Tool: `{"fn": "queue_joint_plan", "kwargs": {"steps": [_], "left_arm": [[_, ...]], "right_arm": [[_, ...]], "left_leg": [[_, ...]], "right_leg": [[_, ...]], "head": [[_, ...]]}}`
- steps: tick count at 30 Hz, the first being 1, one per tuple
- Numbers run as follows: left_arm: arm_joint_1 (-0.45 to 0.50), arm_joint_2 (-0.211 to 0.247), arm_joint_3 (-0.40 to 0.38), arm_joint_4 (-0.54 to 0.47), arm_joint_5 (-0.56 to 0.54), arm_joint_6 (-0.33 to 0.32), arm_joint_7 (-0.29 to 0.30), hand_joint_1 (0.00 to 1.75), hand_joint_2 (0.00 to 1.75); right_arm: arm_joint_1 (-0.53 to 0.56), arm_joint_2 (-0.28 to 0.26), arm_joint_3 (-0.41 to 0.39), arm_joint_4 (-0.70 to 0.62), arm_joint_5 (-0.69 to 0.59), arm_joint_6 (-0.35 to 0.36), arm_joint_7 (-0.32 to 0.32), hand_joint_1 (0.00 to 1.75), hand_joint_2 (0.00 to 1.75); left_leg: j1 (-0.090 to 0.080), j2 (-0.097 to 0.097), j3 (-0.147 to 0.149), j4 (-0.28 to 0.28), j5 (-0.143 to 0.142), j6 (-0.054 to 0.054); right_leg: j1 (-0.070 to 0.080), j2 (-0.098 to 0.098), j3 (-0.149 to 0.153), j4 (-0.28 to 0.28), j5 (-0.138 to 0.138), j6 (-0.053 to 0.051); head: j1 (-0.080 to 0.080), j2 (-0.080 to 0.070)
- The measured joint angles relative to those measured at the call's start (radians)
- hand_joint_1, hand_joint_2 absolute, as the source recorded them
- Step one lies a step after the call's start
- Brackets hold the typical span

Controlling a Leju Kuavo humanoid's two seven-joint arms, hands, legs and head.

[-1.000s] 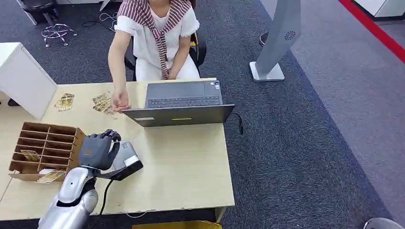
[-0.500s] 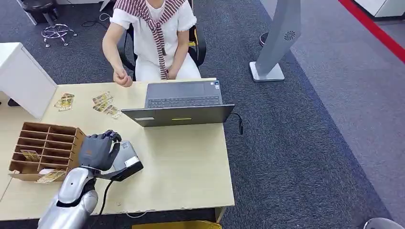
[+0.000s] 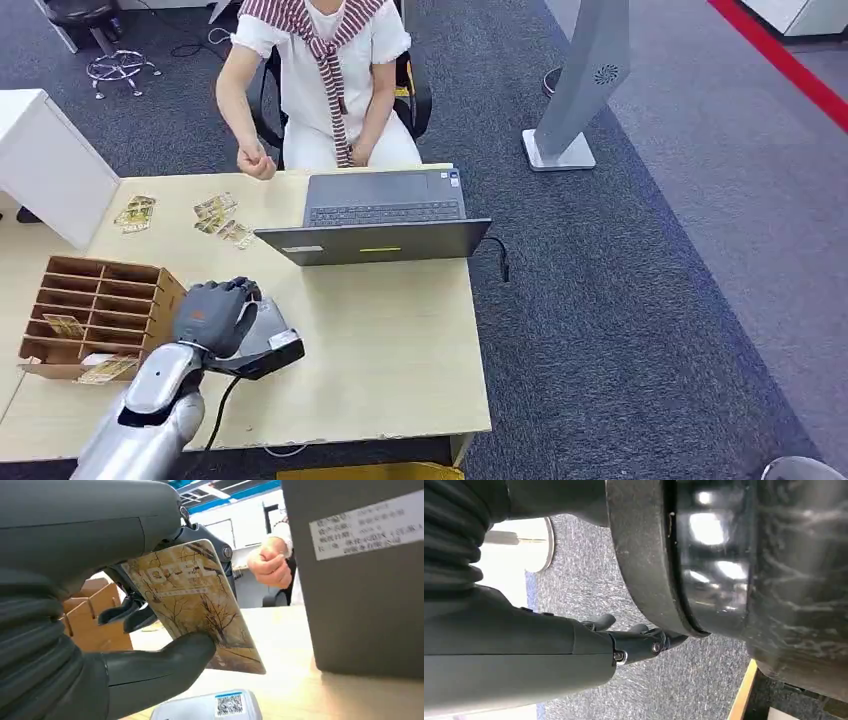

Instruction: Pass the card to the sensor for recognition and then transmit it.

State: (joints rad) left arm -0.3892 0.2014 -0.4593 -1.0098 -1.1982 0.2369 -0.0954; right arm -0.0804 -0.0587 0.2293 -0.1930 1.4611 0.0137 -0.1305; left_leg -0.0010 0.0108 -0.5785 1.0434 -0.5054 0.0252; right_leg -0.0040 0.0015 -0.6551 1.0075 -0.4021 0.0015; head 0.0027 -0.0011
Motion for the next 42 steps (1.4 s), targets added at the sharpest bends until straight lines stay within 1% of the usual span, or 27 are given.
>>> {"fn": "queue_joint_plan", "kwargs": {"steps": [16,17,24,36,42], "left_arm": [[-0.035,0.026,-0.063,0.017,0.012,-0.092,0.011,1.75,1.75],[-0.037,0.027,-0.064,0.019,0.012,-0.095,0.012,1.75,1.75],[-0.051,0.041,-0.091,0.04,0.027,-0.161,0.011,1.75,1.75],[-0.084,0.055,-0.113,0.078,0.055,-0.2,0.0,1.75,1.75],[-0.089,0.056,-0.115,0.087,0.058,-0.207,-0.001,1.75,1.75]], "right_arm": [[-0.001,0.0,0.005,-0.001,0.001,0.003,-0.005,0.0,1.75],[-0.001,0.0,0.006,-0.001,0.001,0.003,-0.005,0.0,0.0],[-0.005,0.0,0.021,-0.001,0.001,0.003,-0.001,0.0,0.0],[-0.008,-0.005,0.024,-0.001,0.002,0.003,-0.006,0.0,0.0],[-0.01,-0.01,0.025,-0.001,0.002,0.005,-0.007,0.0,0.0]], "left_leg": [[0.0,0.0,0.0,0.0,0.0,0.0],[0.0,0.0,0.0,0.0,0.0,0.0],[0.0,0.0,0.0,0.0,0.0,0.0],[0.0,0.0,0.001,0.0,0.0,0.0],[0.0,0.0,0.001,0.0,0.0,0.0]], "right_leg": [[0.0,0.0,0.0,0.0,0.0,0.0],[0.0,0.0,0.0,0.0,0.0,0.0],[0.0,0.0,0.0,0.0,0.0,0.0],[0.0,0.0,0.001,0.0,0.0,0.0],[0.0,0.0,0.001,0.0,0.0,0.0]], "head": [[0.0,0.0],[0.0,0.0],[0.0,0.0],[0.0,0.0],[0.0,0.0]]}}
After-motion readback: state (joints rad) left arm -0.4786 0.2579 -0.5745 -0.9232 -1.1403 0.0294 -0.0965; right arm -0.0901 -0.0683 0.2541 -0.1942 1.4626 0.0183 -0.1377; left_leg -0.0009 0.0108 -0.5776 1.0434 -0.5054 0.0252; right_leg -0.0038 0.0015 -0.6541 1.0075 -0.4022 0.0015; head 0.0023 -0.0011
